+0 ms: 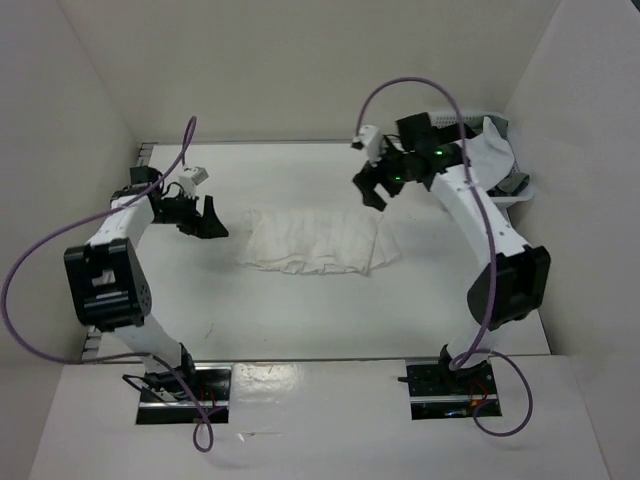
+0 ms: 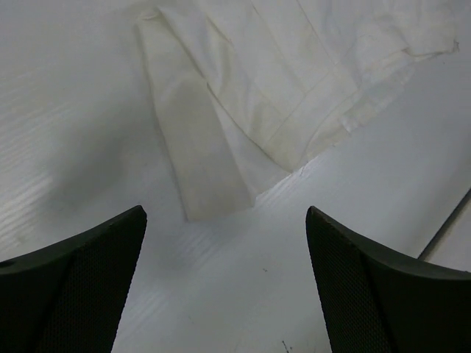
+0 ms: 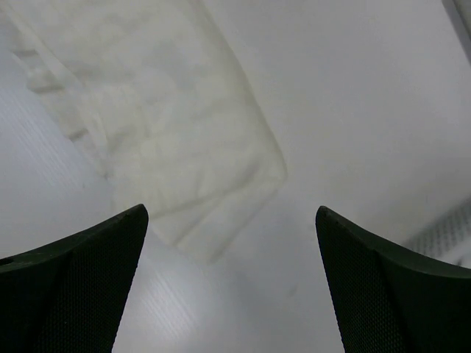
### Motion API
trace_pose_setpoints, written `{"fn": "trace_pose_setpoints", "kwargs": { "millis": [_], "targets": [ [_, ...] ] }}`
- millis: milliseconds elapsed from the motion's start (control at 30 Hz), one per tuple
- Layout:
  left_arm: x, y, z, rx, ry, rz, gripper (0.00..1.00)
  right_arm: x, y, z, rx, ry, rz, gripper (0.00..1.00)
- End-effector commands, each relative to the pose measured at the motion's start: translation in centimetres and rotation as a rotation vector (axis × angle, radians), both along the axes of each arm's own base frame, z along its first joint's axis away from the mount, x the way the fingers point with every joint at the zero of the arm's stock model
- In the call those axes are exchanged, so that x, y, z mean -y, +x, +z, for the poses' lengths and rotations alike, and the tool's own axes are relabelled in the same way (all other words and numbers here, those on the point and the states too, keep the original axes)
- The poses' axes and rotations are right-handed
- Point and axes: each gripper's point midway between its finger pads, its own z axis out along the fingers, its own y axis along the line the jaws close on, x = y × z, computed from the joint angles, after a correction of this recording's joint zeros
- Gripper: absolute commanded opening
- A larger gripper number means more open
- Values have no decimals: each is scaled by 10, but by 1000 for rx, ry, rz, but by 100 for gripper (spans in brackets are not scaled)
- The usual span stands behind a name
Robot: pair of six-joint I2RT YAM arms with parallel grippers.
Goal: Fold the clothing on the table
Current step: Fold the skirt
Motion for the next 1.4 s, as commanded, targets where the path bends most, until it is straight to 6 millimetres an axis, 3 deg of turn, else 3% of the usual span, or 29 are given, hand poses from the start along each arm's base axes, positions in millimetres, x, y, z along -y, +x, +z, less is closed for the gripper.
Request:
{"fn": "trace_pose_setpoints", "kwargs": {
  "millis": [0, 33, 67, 100, 167, 200, 300, 433, 500, 667, 1067, 1367],
  "targets": [
    [27, 18, -2, 30, -166, -163, 93, 67, -31, -15, -143, 17, -106, 99],
    [31, 30, -11, 9, -199, -187, 92, 80, -36, -17, -161, 22, -136, 99],
    [29, 36, -17, 5, -199, -192, 90, 90, -43, -8, -142, 47, -154, 99],
    [34, 41, -23, -6, -203, -204, 90, 108, -52, -18, -179, 52, -200, 99],
    [35, 53, -37, -21, -198, -214, 90, 120, -66, -10, -163, 78, -240, 99],
    [40, 56, -47, -43, -204, -224, 90, 131, -75, -19, -184, 76, -272, 99],
    [38, 71, -57, -44, -182, -223, 90, 141, -92, -16, -181, 127, -303, 99],
    [37, 87, -68, -48, -167, -221, 90, 164, -101, -17, -202, 184, -394, 99],
    [33, 93, -74, -57, -145, -204, 90, 171, -103, -7, -172, 212, -414, 99],
    [34, 106, -88, -61, -136, -210, 90, 183, -103, -7, -183, 258, -459, 99],
    [67, 100, -110, -115, -113, -279, 89, 189, -102, -8, -195, 281, -483, 99],
    [73, 103, -119, -140, -102, -274, 85, 187, -102, -7, -195, 288, -477, 99]
  ]
}}
